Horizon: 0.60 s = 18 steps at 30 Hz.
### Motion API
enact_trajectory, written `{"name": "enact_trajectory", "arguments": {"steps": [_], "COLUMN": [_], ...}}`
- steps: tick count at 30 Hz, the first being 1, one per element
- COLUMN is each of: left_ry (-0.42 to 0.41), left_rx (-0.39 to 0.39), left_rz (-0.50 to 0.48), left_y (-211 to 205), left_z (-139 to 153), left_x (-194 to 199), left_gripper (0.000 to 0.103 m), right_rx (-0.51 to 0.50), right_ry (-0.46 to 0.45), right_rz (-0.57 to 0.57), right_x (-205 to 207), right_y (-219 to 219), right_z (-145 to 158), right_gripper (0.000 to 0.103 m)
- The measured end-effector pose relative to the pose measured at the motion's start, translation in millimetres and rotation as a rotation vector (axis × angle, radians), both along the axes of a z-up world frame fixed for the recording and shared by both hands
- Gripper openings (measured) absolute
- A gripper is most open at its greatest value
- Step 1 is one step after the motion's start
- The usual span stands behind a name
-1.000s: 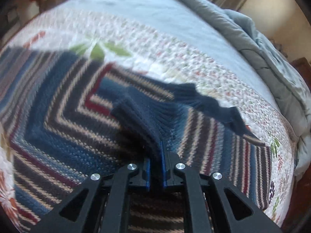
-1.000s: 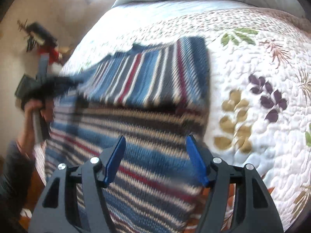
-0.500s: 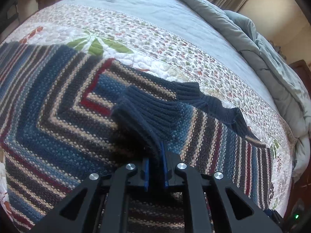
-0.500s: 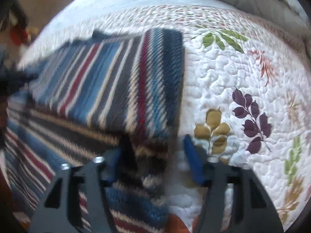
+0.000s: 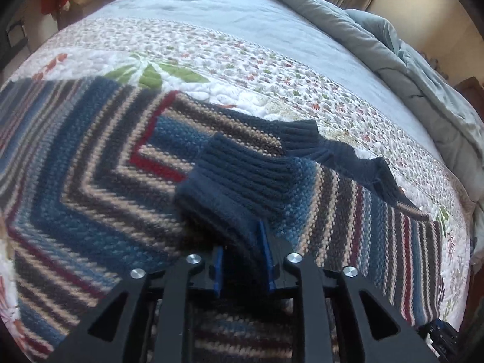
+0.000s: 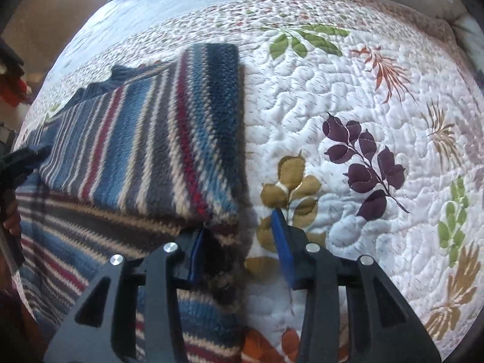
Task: Fold small clothes
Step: 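Fold the held sleeve over the sweater body and open the left tool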
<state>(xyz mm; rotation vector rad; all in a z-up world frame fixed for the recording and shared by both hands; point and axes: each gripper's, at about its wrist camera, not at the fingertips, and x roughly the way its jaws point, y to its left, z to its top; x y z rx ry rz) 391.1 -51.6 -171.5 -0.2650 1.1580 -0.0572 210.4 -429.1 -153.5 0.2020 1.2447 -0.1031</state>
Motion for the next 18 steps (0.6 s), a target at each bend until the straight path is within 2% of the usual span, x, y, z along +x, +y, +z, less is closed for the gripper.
{"name": "enact_trajectory", "arguments": {"steps": [3,4,6,10,18], "left_ry": [-0.010,-0.013,-0.019,0.014,0.082], "left_rx": [-0.008,-0.005,0.000,0.099,0.187], "left_rz": [0.006,0.003,-0.005,-0.052,-0.153], "left_y": [13,17,26,40,49], "left_z": [17,22,32,38,15], "left_x": [-8,-11,-21,-37,-76], "left_gripper": [0.044,0.047,0.047,0.049,0.049], "right_rx": [-0.010,-0.015,-0.011,0.044,0.096], "right_ry": [0.010,0.008,0.002,0.007,0.080], "right_rz": [0.034,0.050,0.072,0.097,0.165], "right_x": [-8,-10,-14,-28,-30], "right_y": [11,16,26,39,94], "right_z": [11,16,25,36,18], "right_gripper": [0.044,0.045,0.046,0.046,0.047]}}
